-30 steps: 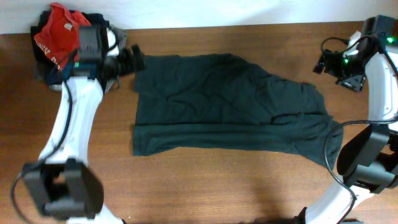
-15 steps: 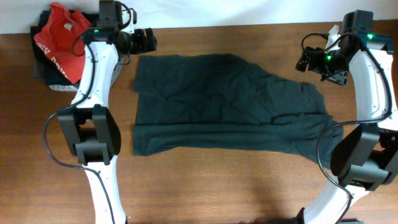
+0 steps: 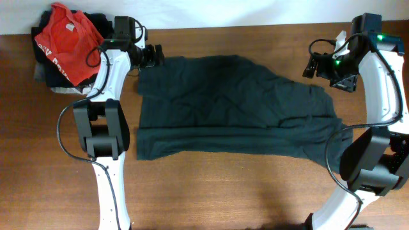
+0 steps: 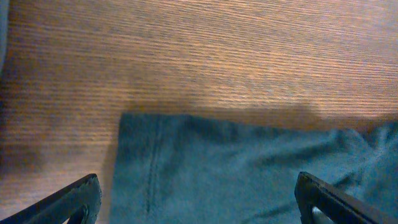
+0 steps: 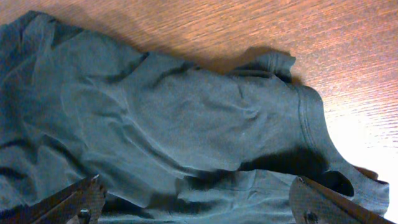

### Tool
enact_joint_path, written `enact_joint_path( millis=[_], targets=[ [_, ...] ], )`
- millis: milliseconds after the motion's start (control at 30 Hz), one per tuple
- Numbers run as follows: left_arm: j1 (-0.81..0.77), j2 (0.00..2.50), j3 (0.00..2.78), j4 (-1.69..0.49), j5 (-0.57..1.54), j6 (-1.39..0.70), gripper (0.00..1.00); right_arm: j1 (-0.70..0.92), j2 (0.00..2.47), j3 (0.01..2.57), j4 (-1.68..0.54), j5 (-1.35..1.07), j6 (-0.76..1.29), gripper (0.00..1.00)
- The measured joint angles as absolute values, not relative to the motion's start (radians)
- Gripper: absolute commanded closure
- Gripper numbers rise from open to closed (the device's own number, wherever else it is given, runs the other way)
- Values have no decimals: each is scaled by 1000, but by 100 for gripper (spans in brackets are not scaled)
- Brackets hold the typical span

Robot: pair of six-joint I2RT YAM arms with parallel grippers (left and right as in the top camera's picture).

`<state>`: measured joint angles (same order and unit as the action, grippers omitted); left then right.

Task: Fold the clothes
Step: 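Release the shirt and raise both grippers toward the back corners, then lower both grippers onto the shirt's back edge and grasp it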

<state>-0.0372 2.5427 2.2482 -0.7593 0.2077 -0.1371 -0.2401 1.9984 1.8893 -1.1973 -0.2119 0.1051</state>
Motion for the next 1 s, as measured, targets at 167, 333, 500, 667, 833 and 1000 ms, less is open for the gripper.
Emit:
enact_joint_path(
  millis=[167,333,500,667,833,1000],
  targets=[
    [-37,2555,2249,-731,199,-123,1,-240,1998,1889,-1211,-212,105,1],
    [-37,2585,2252,-702,194,-115,1,-240,1998,1889,-1229,-212,105,1],
    [-37,2596,2254,-665,195,-112,2,-238,1998,1889,-1235,-212,105,1],
    [-37,2601,2257,-660,232,-112,25,-236,1998,1889,-1238,-212,105,0],
    [-38,2609,2263,-667,255,-101,51,-234,1998,1889,-1206,-212,105,0],
    [-38,2614,2263,-670,266,-104,84,-234,1998,1889,-1097,-212,105,1]
  ],
)
